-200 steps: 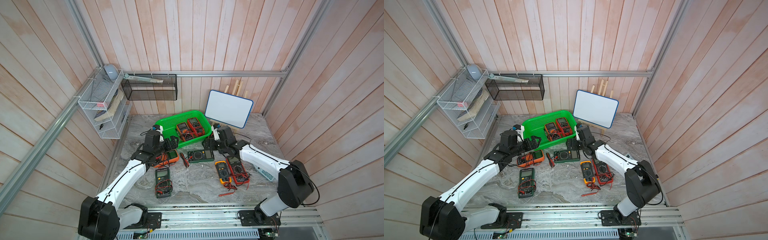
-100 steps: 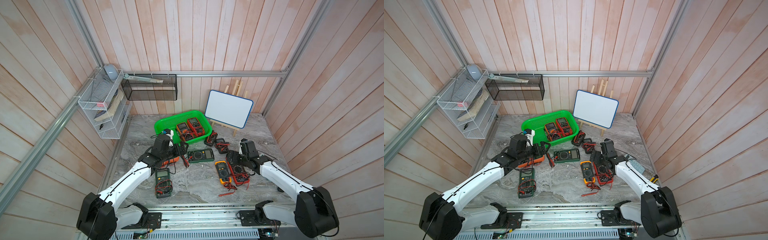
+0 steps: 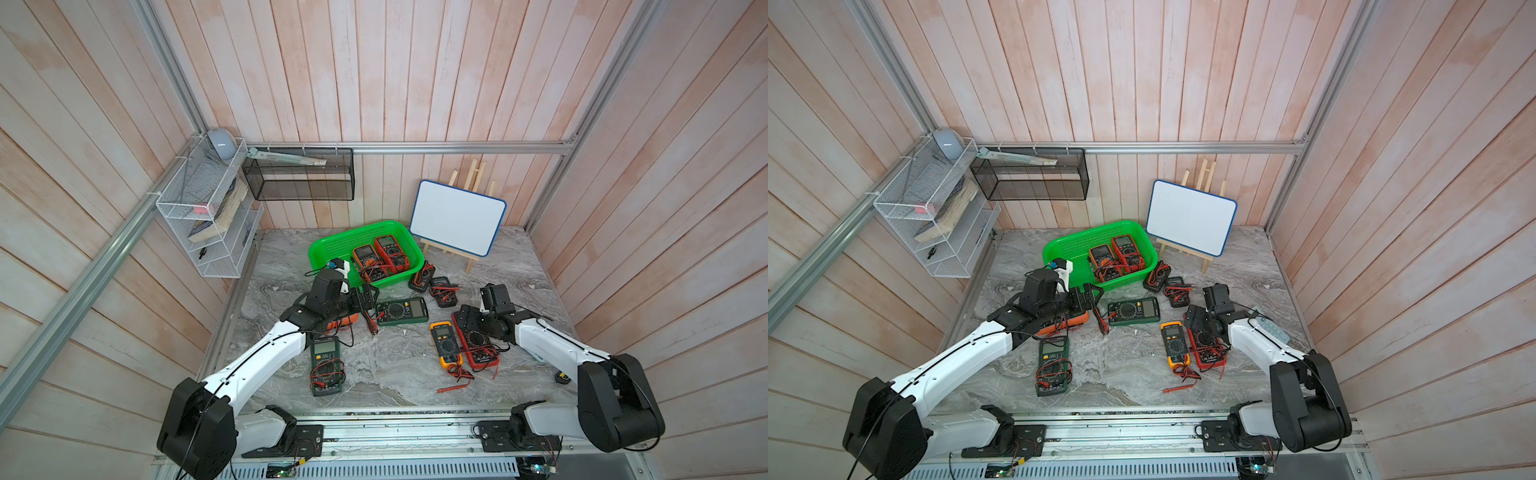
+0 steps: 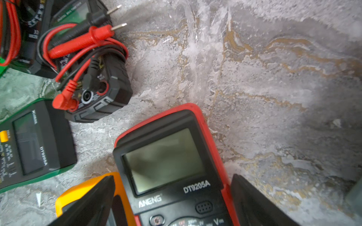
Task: Put the multimeter into the basket
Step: Pick up the multimeter from the center of the board.
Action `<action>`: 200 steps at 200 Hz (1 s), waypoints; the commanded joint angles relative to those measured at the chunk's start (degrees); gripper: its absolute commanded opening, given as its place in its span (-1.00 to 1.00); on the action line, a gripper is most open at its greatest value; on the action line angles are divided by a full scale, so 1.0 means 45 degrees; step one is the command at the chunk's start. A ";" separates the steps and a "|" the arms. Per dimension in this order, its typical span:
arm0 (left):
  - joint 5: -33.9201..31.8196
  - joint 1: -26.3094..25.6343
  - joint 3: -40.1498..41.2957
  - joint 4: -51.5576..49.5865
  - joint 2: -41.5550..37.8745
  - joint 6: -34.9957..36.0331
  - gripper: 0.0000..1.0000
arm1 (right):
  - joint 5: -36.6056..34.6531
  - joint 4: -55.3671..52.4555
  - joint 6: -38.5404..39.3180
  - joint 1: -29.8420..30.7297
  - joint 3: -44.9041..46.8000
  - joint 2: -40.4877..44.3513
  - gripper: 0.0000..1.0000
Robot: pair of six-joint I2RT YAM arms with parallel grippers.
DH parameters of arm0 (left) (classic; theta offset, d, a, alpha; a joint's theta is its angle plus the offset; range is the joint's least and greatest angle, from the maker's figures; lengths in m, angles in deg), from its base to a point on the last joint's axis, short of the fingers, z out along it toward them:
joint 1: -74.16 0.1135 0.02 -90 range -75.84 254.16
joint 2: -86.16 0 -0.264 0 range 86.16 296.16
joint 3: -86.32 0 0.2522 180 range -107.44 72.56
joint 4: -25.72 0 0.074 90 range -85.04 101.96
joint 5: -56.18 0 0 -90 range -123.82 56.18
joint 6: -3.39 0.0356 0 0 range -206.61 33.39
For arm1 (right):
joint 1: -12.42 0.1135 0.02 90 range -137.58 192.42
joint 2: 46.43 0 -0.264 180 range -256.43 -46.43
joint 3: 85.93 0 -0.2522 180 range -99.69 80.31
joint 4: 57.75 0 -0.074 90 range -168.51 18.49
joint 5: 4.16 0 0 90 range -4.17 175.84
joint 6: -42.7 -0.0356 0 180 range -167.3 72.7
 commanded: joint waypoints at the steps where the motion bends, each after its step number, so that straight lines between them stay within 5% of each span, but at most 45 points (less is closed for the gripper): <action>1: 0.0120 -0.0060 -0.0055 0.0330 0.0184 -0.0019 0.99 | 0.0099 -0.0271 0.0250 -0.0008 -0.0219 -0.0361 0.96; 102: 0.0353 -0.0060 0.0101 0.0720 0.0454 -0.0100 0.99 | 0.0274 -0.0527 0.0661 0.0186 -0.0242 -0.0470 0.96; 200: 0.0424 -0.0060 0.0210 0.0859 0.0414 -0.0098 0.99 | -0.1661 -0.0836 -0.0041 -0.0202 -0.0636 -0.1820 0.96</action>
